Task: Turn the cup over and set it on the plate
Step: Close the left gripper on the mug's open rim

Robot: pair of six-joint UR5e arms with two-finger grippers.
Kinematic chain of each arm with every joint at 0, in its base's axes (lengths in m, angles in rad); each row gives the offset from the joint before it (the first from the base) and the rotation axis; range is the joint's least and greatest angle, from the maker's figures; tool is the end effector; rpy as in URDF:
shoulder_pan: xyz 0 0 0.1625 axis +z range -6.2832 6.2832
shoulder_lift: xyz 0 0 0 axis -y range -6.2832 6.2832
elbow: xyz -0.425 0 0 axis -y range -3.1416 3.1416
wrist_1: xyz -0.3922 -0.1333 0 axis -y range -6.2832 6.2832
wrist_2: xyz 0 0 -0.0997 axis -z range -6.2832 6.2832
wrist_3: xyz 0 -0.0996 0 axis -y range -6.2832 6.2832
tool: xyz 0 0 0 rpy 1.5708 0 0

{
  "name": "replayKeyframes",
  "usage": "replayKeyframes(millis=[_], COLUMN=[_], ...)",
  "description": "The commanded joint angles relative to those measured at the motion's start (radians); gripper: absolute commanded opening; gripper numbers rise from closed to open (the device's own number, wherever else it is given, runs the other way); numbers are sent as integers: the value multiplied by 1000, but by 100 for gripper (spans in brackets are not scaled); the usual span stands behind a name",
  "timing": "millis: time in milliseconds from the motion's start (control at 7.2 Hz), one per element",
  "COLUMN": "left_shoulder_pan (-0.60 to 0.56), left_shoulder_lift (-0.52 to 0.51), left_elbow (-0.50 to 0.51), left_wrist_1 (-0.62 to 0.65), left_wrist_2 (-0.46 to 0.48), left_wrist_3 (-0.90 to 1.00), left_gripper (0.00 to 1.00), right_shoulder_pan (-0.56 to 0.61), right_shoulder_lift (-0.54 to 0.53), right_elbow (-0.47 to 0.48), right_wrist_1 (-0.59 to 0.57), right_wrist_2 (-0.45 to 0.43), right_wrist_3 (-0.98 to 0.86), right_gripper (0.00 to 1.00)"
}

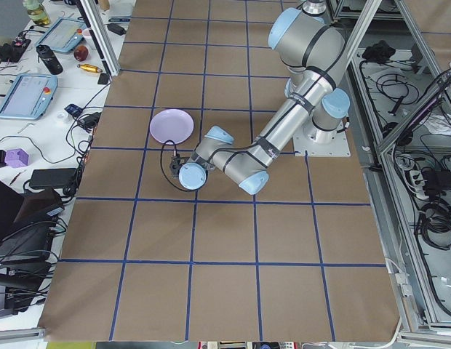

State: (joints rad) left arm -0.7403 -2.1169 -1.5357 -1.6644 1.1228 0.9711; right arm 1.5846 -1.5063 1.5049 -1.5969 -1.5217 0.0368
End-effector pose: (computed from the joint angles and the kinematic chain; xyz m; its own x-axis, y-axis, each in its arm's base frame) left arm 0.3194 -0.5308 0.2033 -0.7419 -0.0112 0.6704 0.0090 0.9996 0.0266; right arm 0.1454 -0.5200 0.4905 -0.9985 0.0216 -0.0500 0.0230 0.9994 -0.0257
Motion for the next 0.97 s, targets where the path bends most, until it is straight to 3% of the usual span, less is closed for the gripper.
replayKeyframes(millis=[0, 278, 556, 833], left_shoulder_pan=[5, 5, 5, 4], left_shoulder_lift=[-24, -38, -51, -52], left_elbow=[2, 2, 2, 2], left_wrist_1=[-58, -80, -86, -107], left_wrist_2=[-24, -51, -52, -69], left_wrist_3=[29, 56, 70, 72], left_gripper=[99, 97, 82, 51], right_shoulder_pan=[0, 0, 0, 0], right_shoulder_lift=[0, 0, 0, 0], right_elbow=[0, 0, 0, 0], right_wrist_1=[0, 0, 0, 0], right_wrist_2=[0, 0, 0, 0], right_wrist_3=[0, 0, 0, 0], right_gripper=[100, 100, 100, 100])
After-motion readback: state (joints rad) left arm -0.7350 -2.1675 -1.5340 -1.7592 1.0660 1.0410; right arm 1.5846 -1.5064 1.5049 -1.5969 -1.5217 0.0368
